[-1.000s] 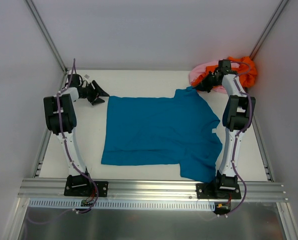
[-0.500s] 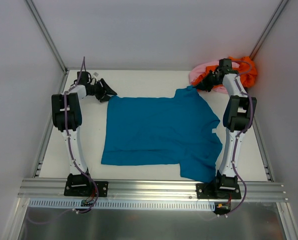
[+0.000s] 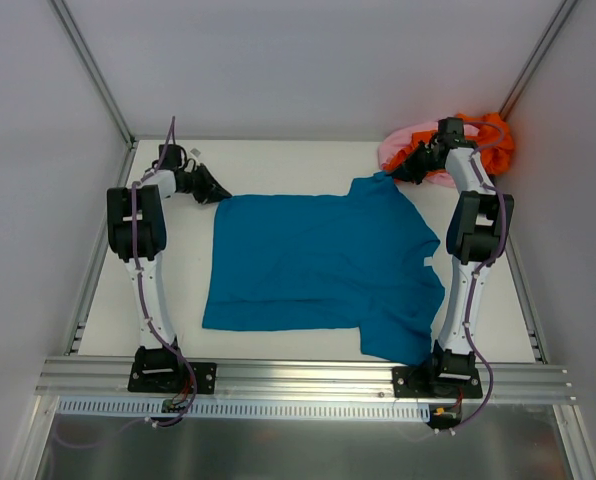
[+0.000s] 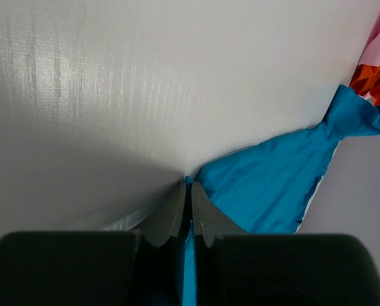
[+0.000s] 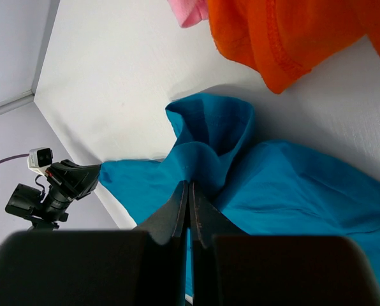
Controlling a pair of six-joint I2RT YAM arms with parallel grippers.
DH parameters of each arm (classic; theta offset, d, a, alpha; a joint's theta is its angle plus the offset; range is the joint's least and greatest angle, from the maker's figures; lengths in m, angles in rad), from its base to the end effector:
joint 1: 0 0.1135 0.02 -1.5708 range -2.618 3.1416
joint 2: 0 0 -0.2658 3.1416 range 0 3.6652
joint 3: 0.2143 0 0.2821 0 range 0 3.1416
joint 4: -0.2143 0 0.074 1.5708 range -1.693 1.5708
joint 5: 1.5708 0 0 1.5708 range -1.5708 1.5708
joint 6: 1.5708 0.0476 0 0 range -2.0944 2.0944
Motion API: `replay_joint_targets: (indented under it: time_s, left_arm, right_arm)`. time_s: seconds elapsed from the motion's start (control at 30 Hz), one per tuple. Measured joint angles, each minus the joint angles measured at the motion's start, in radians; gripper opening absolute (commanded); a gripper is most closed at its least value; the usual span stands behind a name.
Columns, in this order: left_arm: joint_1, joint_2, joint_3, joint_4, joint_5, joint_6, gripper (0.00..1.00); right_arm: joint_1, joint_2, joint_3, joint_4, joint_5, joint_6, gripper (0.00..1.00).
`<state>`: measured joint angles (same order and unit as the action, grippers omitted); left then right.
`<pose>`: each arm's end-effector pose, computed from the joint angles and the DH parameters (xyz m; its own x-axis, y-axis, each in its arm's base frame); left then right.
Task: Fold and stack the t-shirts
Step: Flatten out the tshirt
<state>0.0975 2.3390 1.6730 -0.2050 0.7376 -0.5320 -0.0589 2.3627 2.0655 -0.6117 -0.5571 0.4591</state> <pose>0.5295 0.0196 0.0980 -0.8382 -0.4592 -0.2941 -0.0768 0.6333 -0.7701 0.5611 -0.0079 0.1866 -0.8275 0.4256 -0.3662 0.1029 0.7562 0.6462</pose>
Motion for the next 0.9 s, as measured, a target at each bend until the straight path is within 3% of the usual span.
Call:
replay_joint_targets:
  time_s: [0.3,0.53,0.9]
  left_arm:
    - [-0.006,-0.021,0.048,-0.029,-0.150,0.031,0.00]
    - [-0.006,-0.022,0.151,-0.034,-0.219,0.035,0.00]
    - [-0.006,-0.022,0.243,-0.045,-0.253,0.035,0.00]
  right_arm:
    - [0.000,0.000,0.007,0.006,0.000,0.000,0.01]
    - [-0.003,0.028,0.130,0.064,-0.001,0.010,0.01]
    - [-0.016,0.212,0.196,0.220,-0.006,0.113,0.01]
